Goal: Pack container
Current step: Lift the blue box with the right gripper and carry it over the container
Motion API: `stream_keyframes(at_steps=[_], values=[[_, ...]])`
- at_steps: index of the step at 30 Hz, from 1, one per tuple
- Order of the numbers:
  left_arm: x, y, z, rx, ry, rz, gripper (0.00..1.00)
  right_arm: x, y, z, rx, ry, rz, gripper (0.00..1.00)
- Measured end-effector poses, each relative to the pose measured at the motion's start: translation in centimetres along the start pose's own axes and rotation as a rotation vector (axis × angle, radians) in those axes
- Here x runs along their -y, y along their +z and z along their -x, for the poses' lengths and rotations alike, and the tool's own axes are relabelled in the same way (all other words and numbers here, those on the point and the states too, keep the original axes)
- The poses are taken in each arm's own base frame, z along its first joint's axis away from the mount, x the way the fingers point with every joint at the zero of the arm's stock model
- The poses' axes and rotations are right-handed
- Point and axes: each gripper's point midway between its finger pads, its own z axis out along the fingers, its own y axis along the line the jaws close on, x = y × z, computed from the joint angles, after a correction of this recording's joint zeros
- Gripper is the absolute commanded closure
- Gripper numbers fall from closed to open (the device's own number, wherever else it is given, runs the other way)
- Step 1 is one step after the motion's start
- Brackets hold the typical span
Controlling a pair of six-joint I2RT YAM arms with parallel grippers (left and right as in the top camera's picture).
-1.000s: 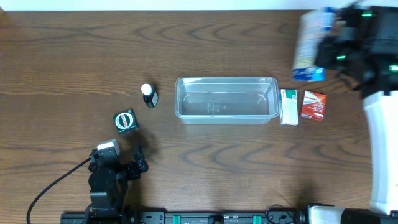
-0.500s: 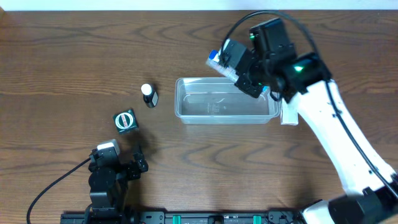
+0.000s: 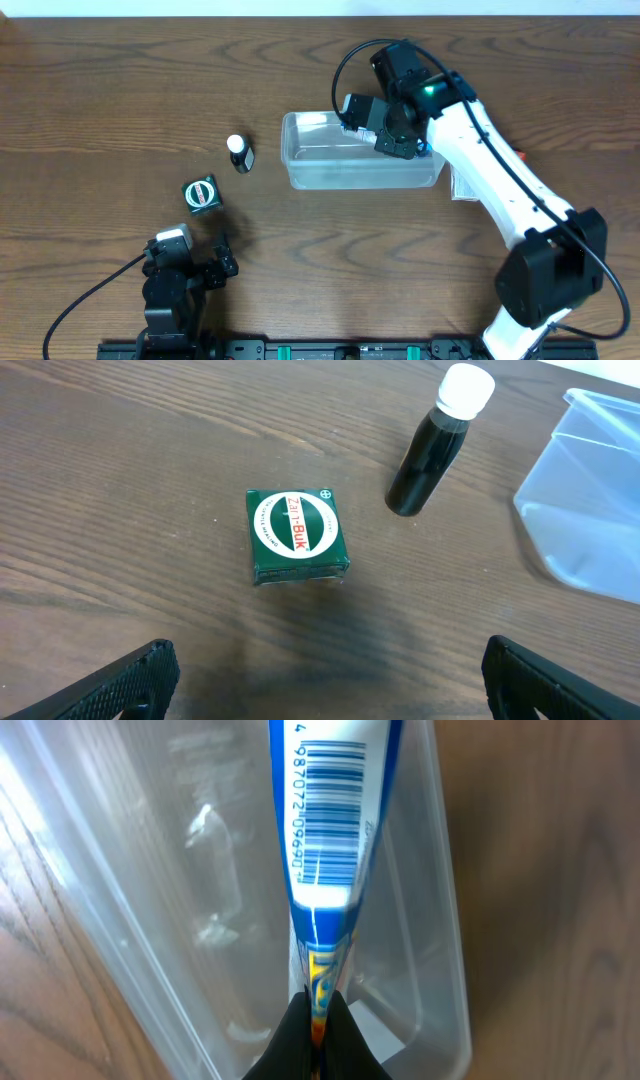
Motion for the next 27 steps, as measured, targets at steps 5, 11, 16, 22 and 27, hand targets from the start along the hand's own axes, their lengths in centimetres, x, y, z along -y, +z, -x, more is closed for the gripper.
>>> stream_keyframes(at_steps=[5,11,16,22,27], values=[[0.0,0.0,0.0,0.000,0.000,0.000,0.02,-0.6,0.5,-0.6,-0.032,-0.007,0.027,0.99],[0.0,0.0,0.0,0.000,0.000,0.000,0.02,-0.7,0.5,-1.1,-0.054,-0.033,0.031,0.99],[0.0,0.0,0.0,0.000,0.000,0.000,0.02,0.1,0.6,-0.6,-0.037,-0.076,-0.003,0.99],[0.0,0.0,0.0,0.000,0.000,0.000,0.02,0.7,0.9,-0.2,-0.028,-0.125,-0.026,0.99],[0.0,0.0,0.0,0.000,0.000,0.000,0.02,0.8,2.0,-0.8,-0.072,-0.145,-0.022,0.81]])
